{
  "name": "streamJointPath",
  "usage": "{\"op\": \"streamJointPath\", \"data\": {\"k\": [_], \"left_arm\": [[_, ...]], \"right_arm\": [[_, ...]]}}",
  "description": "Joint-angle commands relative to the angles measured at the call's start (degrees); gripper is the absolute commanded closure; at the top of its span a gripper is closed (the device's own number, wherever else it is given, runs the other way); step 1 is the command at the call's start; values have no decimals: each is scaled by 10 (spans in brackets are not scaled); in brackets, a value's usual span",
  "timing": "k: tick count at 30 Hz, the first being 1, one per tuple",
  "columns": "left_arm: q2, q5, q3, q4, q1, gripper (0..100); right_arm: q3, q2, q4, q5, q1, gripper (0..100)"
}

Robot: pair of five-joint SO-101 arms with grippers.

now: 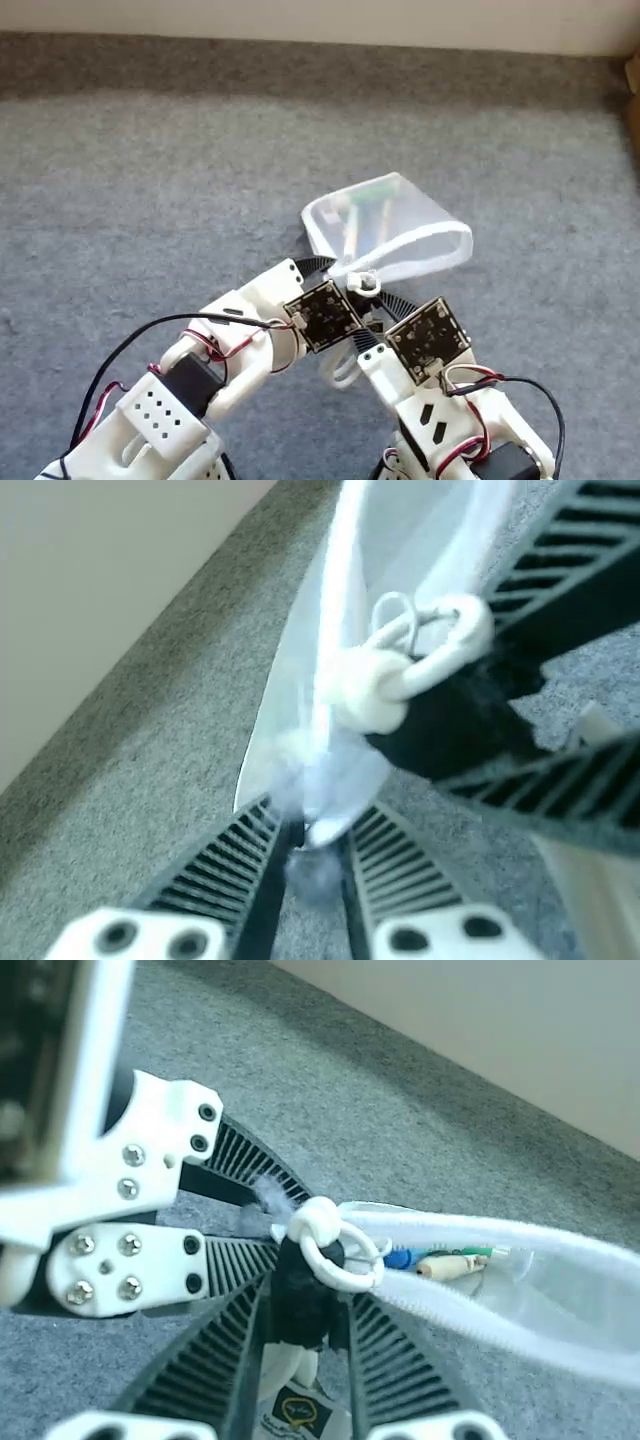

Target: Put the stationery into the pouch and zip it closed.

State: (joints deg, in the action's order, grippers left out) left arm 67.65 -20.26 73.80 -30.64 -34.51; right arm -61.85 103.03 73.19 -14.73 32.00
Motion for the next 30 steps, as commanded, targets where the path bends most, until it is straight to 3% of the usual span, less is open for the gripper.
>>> {"op": "streamJointPath", "data": {"k": [1,4,13,22,30], "left_arm": [[10,6,-5,12,-6,993],[10,6,-8,11,-2,993],[11,7,-9,8,-1,993],[11,7,-44,-52,23,993],[11,7,-44,-55,23,994]], "right_arm": [[29,7,-4,4,-7,993],[29,7,-5,4,-18,993],[25,7,-72,5,-137,993],[25,7,-87,4,-182,993],[25,7,-101,3,-224,993]]}}
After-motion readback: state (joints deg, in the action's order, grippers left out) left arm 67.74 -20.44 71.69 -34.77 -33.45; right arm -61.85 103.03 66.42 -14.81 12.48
